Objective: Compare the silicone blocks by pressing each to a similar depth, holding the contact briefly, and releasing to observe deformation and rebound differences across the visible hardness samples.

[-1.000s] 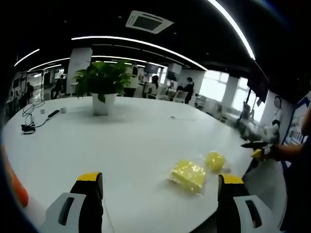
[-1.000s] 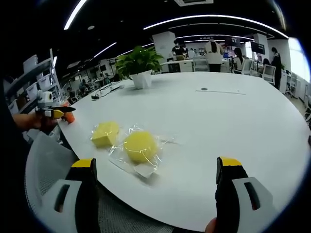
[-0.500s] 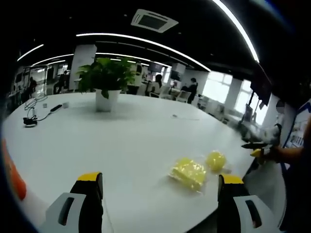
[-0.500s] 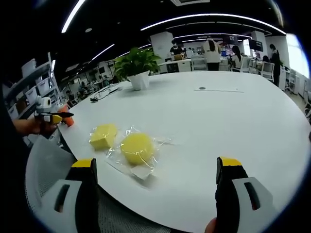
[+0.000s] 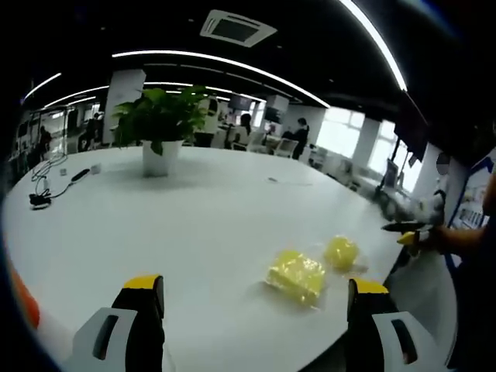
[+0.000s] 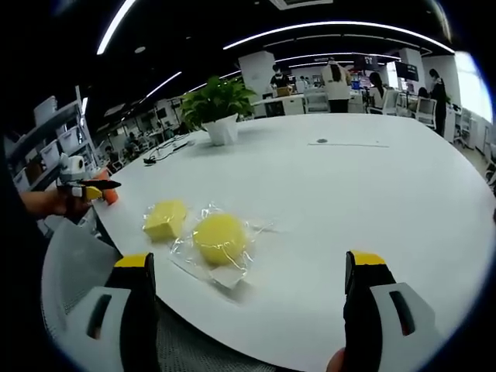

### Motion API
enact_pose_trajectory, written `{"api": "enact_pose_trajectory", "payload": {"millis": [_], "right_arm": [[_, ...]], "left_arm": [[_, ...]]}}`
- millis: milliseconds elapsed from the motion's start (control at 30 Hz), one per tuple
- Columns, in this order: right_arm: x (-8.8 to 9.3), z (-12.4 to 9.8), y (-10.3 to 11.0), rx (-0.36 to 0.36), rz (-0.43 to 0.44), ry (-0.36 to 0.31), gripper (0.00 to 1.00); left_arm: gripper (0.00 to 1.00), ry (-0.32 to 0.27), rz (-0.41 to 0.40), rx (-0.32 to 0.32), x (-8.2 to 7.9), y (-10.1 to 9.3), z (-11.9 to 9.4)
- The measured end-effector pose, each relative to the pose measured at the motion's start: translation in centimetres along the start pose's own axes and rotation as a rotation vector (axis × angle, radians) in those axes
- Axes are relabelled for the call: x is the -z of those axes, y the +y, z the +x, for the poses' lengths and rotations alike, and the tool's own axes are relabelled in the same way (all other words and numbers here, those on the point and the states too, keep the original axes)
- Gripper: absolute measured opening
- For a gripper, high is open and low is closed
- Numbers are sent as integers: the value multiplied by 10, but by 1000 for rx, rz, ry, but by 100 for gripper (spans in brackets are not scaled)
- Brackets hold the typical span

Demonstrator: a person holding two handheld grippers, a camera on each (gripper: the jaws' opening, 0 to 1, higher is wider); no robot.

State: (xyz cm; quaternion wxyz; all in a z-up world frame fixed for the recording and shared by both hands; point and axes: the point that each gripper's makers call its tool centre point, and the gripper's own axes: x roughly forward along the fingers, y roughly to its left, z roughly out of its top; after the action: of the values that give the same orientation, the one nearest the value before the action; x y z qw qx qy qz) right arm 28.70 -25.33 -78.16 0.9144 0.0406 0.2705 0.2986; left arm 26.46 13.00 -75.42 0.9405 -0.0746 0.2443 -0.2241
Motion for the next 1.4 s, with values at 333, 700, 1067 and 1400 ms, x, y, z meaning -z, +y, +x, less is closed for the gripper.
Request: {"api": "enact_pose_trajectory", "payload": {"millis": [333,700,1067,1400], "right_arm": [[3,3,1,-10,4,7,96],[1,1,-2,-1,23,-13,96],[-3,-5,7,-51,29,-47,96],[-1,-7,7,-49,31,-51,96]], "left_arm": [[100,-4,-30,-9,0,0,-1],[100,-18,-45,-7,-2,-1,-3],[99,23,-8,23,0,-12,4],[99,16,-32,39,-3,-18,11]]}}
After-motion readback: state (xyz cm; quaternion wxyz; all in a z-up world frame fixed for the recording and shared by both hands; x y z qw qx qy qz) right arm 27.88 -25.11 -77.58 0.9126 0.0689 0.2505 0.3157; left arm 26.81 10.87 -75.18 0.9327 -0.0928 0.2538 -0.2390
